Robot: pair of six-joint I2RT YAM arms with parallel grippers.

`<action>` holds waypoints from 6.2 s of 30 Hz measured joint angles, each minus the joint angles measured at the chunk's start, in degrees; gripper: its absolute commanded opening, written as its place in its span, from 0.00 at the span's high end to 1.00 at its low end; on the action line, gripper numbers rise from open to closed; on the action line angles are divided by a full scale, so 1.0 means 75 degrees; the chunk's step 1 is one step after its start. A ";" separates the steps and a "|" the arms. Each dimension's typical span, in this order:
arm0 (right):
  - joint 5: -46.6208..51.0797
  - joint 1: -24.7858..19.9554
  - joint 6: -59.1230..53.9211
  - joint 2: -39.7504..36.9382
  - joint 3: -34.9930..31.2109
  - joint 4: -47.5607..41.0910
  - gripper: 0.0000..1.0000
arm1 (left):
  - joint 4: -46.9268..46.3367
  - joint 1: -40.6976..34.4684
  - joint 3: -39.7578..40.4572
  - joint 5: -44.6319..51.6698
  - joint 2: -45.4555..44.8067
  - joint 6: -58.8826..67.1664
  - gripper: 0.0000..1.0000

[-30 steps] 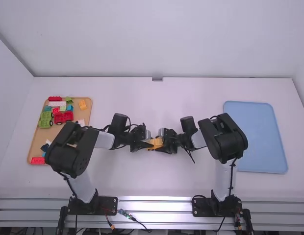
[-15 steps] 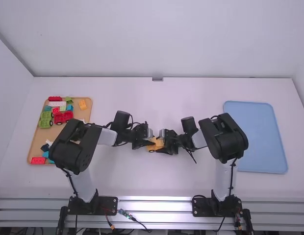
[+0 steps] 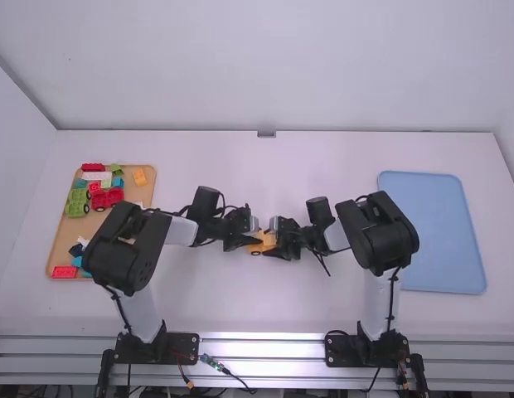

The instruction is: Assemble lego blocks to make yellow taxi

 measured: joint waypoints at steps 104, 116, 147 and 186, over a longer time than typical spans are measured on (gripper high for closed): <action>0.0181 -0.0041 -0.0003 0.0003 0.0009 0.0125 0.50 | 0.0341 -0.0399 0.0169 0.0297 0.0326 -0.0807 0.98; 0.0172 0.0061 0.0041 0.0003 0.0015 0.0111 0.51 | 0.2215 -0.0050 -0.0944 0.0146 -0.0032 -0.1886 0.98; 0.0169 0.0017 0.0073 0.0006 0.0015 0.0117 0.51 | -0.0323 -0.0073 -0.0516 -0.0781 -0.0804 -0.1055 0.98; 0.0321 0.0038 0.0356 0.0003 0.0044 0.0093 0.01 | -0.0484 0.0589 -0.0379 -0.2404 -0.2827 -0.4164 0.01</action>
